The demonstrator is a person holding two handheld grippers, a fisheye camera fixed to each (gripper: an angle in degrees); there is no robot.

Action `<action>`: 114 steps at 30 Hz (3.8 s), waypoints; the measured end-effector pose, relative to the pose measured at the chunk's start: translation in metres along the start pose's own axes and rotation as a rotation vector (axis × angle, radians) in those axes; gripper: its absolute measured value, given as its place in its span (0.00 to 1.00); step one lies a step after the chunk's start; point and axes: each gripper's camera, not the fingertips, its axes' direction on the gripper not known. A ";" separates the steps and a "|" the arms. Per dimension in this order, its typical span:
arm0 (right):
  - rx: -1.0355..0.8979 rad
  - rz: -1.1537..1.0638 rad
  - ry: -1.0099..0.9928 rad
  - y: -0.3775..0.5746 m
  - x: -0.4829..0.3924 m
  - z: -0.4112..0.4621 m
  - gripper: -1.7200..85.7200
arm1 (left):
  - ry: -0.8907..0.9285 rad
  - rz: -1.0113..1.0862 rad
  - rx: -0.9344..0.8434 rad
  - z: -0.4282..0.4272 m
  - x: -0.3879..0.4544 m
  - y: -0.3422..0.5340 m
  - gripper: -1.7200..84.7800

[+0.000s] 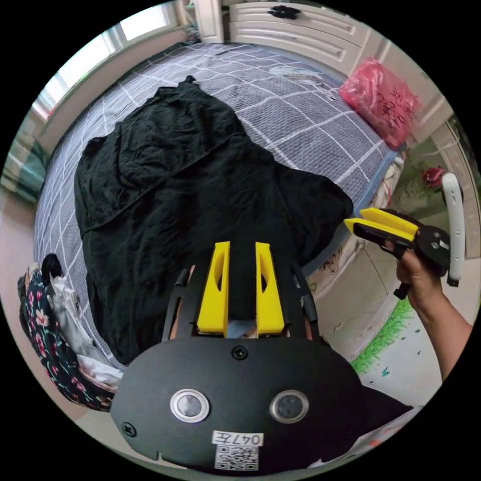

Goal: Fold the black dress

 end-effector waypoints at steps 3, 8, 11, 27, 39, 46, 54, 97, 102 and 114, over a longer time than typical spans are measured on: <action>-0.010 0.055 -0.031 -0.008 0.011 0.019 0.12 | 0.040 0.055 -0.006 0.001 0.015 -0.002 0.15; 0.081 -0.052 -0.140 -0.033 -0.004 -0.005 0.11 | 0.159 0.067 0.082 -0.022 0.011 0.013 0.17; 0.210 -0.267 -0.338 -0.053 -0.036 -0.046 0.12 | 0.206 0.050 0.221 -0.045 -0.011 0.036 0.17; 0.179 -0.542 -0.239 -0.082 -0.054 -0.041 0.12 | 0.106 -0.098 0.145 -0.037 -0.057 0.080 0.17; 0.073 -0.908 -0.080 -0.109 -0.124 0.023 0.06 | 0.015 -0.063 0.063 0.021 -0.017 0.042 0.13; 0.140 -0.872 -0.004 -0.130 -0.130 -0.012 0.03 | -0.033 -0.145 0.093 0.008 -0.029 0.057 0.02; 0.147 -0.766 -0.009 -0.148 -0.077 -0.078 0.04 | 0.119 -0.159 0.215 -0.055 -0.007 0.080 0.01; 0.051 -0.929 -0.056 -0.038 -0.043 -0.018 0.02 | -0.078 -0.495 0.135 -0.076 0.056 0.156 0.13; -0.024 -0.794 0.045 -0.042 0.002 -0.022 0.02 | -0.206 -0.570 0.074 -0.071 0.012 0.196 0.14; 0.211 -1.031 -0.314 -0.014 -0.177 -0.068 0.11 | -0.371 -0.812 0.065 -0.088 -0.069 0.289 0.14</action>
